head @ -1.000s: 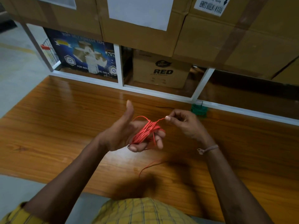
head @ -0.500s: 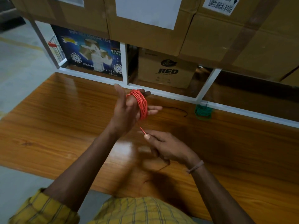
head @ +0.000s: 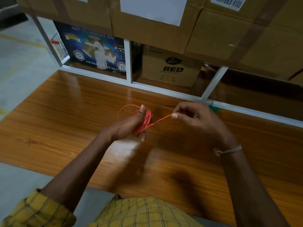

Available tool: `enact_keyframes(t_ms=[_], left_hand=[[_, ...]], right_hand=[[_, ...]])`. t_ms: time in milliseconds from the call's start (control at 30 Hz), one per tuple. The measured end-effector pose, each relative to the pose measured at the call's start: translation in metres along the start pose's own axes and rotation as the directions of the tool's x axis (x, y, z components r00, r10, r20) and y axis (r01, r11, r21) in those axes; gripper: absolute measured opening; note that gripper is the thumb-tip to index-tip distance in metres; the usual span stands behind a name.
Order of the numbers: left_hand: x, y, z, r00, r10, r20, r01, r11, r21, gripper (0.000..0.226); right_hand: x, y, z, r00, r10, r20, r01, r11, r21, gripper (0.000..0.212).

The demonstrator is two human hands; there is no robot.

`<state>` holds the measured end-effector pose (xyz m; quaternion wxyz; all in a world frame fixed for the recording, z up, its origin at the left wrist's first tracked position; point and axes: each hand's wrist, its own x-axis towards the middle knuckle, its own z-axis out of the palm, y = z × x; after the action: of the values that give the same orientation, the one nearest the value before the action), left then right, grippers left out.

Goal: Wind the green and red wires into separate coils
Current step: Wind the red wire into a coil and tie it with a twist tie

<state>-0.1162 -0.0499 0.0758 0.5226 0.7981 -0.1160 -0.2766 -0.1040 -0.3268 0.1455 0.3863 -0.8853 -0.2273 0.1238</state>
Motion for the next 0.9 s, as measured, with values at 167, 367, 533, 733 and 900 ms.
enact_keyframes(t_ms=[167,367,533,733,900], left_hand=[[-0.013,0.006,0.003,0.952,0.161,0.261,-0.09,0.96,-0.265,0.122],[-0.021,0.03,-0.002,0.787,0.518,0.337,-0.193,0.724,-0.662,0.14],[-0.014,0.043,-0.006,0.828,0.56,0.04,-0.289,0.485,-0.825,0.135],[0.01,0.036,-0.013,0.916,0.264,-0.301,-0.396,0.707,-0.586,0.119],[0.012,0.018,-0.011,0.928,0.12,-0.352,-0.203,0.956,-0.209,0.095]], right_hand=[[0.023,0.016,0.01,0.963,-0.034,-0.266,0.029,0.999,-0.021,0.01],[0.037,0.048,0.049,0.953,0.089,-0.291,-0.06,0.992,0.107,0.02],[0.031,0.042,0.091,0.987,0.139,-0.078,-0.133,0.988,0.081,0.018],[0.009,0.016,0.132,0.991,0.068,0.118,-0.043,0.977,-0.208,0.033],[-0.01,-0.009,0.118,0.998,-0.048,-0.04,0.03,0.935,-0.354,0.029]])
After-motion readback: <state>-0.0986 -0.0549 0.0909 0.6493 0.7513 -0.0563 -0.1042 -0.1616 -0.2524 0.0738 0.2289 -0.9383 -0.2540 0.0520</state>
